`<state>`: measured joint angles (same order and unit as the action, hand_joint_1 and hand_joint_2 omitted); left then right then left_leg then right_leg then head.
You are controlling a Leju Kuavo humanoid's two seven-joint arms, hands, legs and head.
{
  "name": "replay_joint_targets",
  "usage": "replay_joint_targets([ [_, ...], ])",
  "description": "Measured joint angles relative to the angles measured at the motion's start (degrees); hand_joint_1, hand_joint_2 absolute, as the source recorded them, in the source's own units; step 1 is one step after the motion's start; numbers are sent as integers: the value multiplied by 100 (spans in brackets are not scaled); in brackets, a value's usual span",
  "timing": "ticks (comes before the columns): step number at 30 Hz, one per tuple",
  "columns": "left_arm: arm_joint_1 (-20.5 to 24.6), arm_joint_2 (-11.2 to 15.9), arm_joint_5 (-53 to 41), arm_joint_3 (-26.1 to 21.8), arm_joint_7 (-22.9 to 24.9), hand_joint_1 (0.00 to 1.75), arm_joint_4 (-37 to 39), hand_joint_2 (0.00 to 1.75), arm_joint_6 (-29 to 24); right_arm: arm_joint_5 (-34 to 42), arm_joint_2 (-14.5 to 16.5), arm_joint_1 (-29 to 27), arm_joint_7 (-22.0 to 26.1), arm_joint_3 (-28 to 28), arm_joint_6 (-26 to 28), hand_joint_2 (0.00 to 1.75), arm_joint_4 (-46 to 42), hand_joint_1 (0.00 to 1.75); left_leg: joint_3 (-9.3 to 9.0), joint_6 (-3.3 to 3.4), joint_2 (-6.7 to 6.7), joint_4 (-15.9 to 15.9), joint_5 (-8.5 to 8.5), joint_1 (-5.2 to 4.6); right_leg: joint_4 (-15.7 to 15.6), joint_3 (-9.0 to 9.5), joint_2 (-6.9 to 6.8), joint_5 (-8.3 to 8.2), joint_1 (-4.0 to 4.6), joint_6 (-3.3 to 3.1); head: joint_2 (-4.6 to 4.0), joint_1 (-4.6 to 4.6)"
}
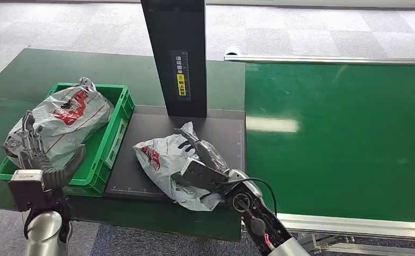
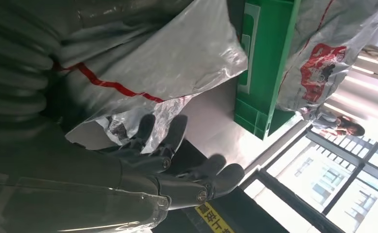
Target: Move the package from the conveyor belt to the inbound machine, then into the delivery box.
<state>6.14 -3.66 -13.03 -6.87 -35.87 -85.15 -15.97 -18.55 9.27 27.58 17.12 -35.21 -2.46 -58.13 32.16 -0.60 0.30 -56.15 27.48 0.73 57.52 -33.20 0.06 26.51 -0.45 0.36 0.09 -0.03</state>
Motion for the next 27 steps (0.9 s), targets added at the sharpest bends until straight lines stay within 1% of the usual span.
replay_joint_targets([
  [2,23,28,-196,161,94,0,0,175,402,100,-9,41,26,66,72,0,43,0,0,0,0,-1,0,0,0,0,-1,0,-1,0,0,1],
  [6,160,219,-391,701,191,0,0,175,1749,179,-90,134,50,287,355,0,10,0,0,1,-4,-2,0,-2,0,1,-2,-1,-3,1,0,1],
  [8,228,296,-548,959,229,0,-1,175,2091,226,-156,145,18,463,489,0,-137,0,-1,1,-2,-3,0,-3,0,-1,-1,-2,-4,2,0,-1],
  [11,316,361,-821,1314,301,0,2,175,2367,291,-287,65,-45,797,654,0,-531,0,-2,1,-7,-5,0,-3,-2,-2,-3,-2,-4,2,0,0],
  [14,431,427,-1148,1729,368,0,92,175,2568,359,-426,-145,-45,1184,814,0,-987,0,0,1,-12,-4,2,-3,-2,-1,-4,-1,-5,2,0,0],
  [20,700,523,-1678,2528,388,0,585,175,2679,493,-674,-589,130,1798,974,0,-1638,0,-1,1,-5,-4,3,-4,-2,0,-3,-2,-6,2,0,-1],
  [23,752,540,-1722,2752,382,0,754,175,2684,502,-752,-704,145,1960,1007,0,-1829,0,-2,0,-1,-4,3,-4,-2,-1,-1,-2,-5,1,0,-1],
  [27,811,560,-1745,2893,381,0,880,175,2686,502,-796,-785,146,2057,1010,0,-1974,0,-2,0,-3,-3,3,-3,-2,-1,-1,-2,-4,1,0,-2],
])
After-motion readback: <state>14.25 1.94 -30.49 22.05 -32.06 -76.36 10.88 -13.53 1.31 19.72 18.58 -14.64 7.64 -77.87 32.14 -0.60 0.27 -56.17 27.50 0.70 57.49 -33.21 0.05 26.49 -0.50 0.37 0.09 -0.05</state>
